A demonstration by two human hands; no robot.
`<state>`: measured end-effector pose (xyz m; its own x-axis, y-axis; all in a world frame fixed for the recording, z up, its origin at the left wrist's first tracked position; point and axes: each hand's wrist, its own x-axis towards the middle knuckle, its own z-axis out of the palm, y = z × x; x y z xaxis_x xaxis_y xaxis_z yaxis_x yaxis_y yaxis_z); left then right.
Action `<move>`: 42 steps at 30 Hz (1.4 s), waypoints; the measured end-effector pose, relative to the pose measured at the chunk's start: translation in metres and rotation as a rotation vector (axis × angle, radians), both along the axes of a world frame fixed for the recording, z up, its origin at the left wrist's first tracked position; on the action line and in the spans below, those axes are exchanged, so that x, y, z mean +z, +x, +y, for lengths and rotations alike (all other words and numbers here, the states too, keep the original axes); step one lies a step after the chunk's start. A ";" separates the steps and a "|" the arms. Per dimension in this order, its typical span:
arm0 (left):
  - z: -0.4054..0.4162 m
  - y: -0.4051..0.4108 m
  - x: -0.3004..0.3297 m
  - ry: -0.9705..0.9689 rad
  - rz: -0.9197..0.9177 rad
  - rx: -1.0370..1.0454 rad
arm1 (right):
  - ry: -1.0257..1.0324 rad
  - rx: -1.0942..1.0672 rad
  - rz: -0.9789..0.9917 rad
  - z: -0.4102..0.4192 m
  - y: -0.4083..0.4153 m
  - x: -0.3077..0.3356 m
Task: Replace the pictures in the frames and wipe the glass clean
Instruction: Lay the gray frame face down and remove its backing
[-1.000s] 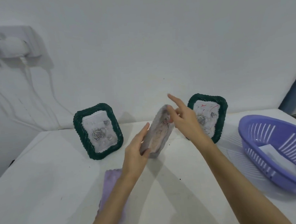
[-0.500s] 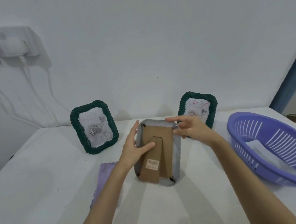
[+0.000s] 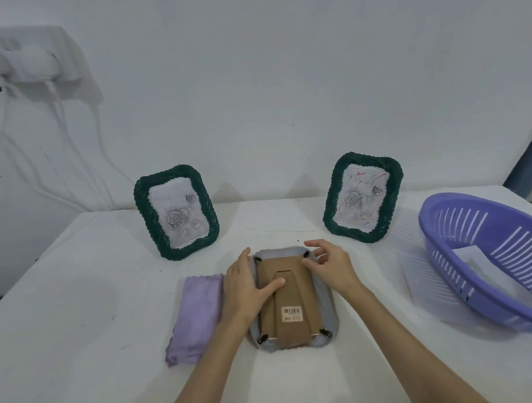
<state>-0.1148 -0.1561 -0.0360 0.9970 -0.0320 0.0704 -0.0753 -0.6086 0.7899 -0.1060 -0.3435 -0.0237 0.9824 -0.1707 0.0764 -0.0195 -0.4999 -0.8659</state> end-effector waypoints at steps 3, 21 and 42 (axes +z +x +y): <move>0.001 0.001 -0.007 0.143 -0.066 0.005 | -0.041 -0.001 -0.037 0.003 -0.007 -0.008; 0.004 0.005 -0.011 0.516 -0.097 -0.074 | -0.660 0.003 -0.093 0.008 -0.013 -0.024; 0.032 -0.054 -0.011 0.190 0.037 -0.358 | -0.400 0.218 -0.028 -0.008 -0.100 -0.020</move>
